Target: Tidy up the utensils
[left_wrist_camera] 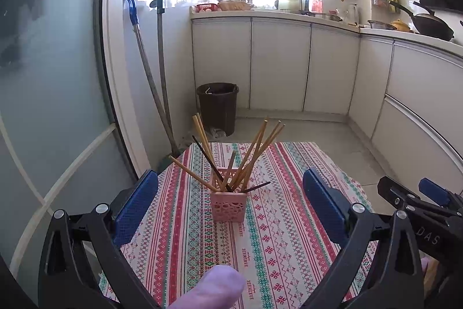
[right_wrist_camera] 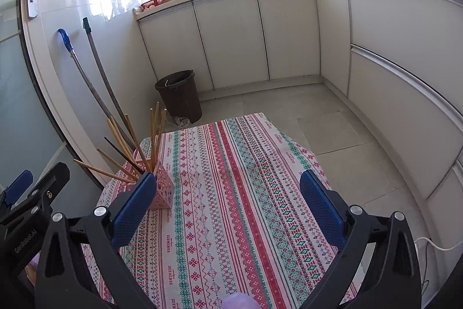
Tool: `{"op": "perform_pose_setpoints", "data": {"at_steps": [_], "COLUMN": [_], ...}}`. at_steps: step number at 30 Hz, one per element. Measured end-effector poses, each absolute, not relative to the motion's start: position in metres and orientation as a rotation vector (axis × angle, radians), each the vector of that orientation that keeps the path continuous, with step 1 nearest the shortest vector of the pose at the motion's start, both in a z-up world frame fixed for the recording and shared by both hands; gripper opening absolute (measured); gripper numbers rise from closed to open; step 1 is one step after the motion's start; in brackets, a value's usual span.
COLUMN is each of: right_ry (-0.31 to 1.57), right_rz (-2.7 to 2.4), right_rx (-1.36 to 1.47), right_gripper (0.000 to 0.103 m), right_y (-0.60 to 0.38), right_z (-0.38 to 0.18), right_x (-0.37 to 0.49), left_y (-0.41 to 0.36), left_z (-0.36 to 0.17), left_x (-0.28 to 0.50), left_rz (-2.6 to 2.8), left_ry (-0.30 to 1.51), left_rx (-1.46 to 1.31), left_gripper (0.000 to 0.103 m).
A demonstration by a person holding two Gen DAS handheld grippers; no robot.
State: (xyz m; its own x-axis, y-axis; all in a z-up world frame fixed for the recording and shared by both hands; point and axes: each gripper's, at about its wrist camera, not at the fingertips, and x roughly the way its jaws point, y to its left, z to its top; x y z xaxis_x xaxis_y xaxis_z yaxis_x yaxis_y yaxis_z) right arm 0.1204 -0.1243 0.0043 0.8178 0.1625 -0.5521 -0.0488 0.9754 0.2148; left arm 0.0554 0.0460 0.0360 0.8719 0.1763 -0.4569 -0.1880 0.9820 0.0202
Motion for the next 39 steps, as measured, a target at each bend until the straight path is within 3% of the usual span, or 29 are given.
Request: {"op": "perform_pose_setpoints", "data": {"at_steps": [39], "right_ry": [0.623], "right_rz": [0.110], "right_rx": [0.191], "right_gripper": [0.097], "right_y": [-0.1232], "right_z": [-0.0020], "right_x": [0.1240], "left_y": [0.0513], "left_z": [0.0289], "left_x": [0.0588], "left_rz": [0.196], "left_ry": [0.488], "left_rx": [-0.023], "left_gripper": [0.096]}}
